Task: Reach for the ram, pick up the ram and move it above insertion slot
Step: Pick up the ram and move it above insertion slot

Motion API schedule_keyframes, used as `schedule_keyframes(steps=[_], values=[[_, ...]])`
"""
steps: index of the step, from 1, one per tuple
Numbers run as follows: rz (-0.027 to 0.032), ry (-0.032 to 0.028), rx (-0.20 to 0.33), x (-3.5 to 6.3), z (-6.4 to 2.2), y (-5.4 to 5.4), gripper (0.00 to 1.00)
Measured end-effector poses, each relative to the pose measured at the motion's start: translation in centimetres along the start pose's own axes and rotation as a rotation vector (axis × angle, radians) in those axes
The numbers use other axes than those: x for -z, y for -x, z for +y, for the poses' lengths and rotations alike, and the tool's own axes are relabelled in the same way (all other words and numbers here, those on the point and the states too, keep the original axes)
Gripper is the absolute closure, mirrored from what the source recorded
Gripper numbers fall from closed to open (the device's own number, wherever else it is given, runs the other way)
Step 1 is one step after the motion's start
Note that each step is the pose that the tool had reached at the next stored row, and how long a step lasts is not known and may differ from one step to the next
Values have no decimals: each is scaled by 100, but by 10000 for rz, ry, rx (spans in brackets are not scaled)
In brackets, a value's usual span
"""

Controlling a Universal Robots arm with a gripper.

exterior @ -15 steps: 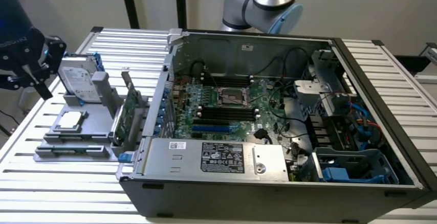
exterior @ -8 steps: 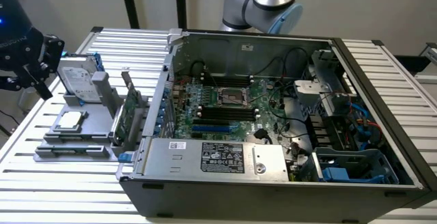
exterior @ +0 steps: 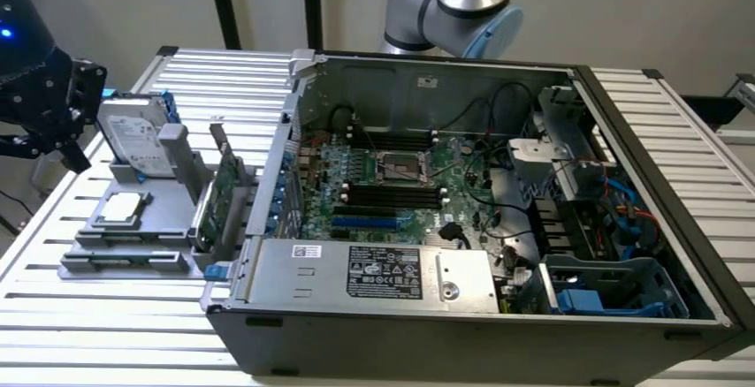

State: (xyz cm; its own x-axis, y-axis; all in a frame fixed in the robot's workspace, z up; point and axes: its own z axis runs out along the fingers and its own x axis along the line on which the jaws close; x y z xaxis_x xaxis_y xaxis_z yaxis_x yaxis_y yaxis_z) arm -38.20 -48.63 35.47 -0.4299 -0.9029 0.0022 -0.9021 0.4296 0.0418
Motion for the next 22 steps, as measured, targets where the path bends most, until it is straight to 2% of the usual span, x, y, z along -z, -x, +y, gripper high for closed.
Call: schedule_keyframes(steps=[22], values=[[167, -9, 3997, -17, -1, 0, 89]])
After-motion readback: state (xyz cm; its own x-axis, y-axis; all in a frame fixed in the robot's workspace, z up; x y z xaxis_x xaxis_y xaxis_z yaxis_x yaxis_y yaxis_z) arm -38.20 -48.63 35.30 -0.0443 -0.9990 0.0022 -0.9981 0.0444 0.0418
